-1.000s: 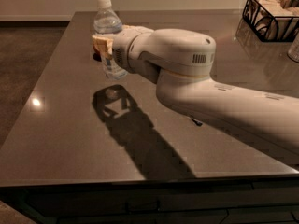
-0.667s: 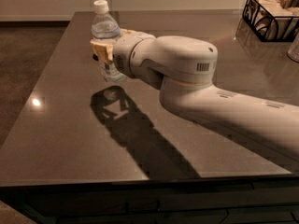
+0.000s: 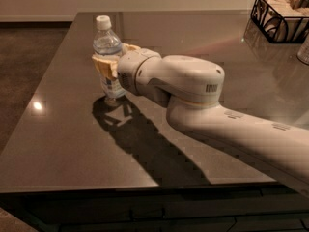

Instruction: Place blue plastic bottle upright

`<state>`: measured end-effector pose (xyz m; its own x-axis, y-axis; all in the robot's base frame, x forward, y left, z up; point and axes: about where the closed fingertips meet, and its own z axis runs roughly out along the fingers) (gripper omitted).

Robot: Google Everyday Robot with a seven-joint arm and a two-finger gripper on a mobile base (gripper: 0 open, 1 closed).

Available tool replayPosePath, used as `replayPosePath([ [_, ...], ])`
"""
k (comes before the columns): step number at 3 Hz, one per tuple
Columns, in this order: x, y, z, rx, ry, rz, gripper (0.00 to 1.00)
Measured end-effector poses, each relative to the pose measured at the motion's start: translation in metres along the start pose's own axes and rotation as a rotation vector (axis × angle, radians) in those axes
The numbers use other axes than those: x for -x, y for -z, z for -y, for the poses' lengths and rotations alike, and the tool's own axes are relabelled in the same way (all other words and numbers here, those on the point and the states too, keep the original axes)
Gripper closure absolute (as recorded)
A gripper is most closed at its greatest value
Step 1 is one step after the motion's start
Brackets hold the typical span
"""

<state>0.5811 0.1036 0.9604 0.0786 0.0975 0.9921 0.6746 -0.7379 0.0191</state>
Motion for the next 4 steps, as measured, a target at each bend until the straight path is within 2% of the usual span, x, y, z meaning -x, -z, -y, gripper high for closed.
replayPosePath([
  [1, 0.01, 0.001, 0.003, -0.007, -0.017, -0.005, 1.0],
  [2, 0.02, 0.003, 0.002, -0.006, -0.032, -0.014, 0.83],
  [4, 0.026, 0.003, 0.004, -0.004, -0.031, -0.027, 0.38],
])
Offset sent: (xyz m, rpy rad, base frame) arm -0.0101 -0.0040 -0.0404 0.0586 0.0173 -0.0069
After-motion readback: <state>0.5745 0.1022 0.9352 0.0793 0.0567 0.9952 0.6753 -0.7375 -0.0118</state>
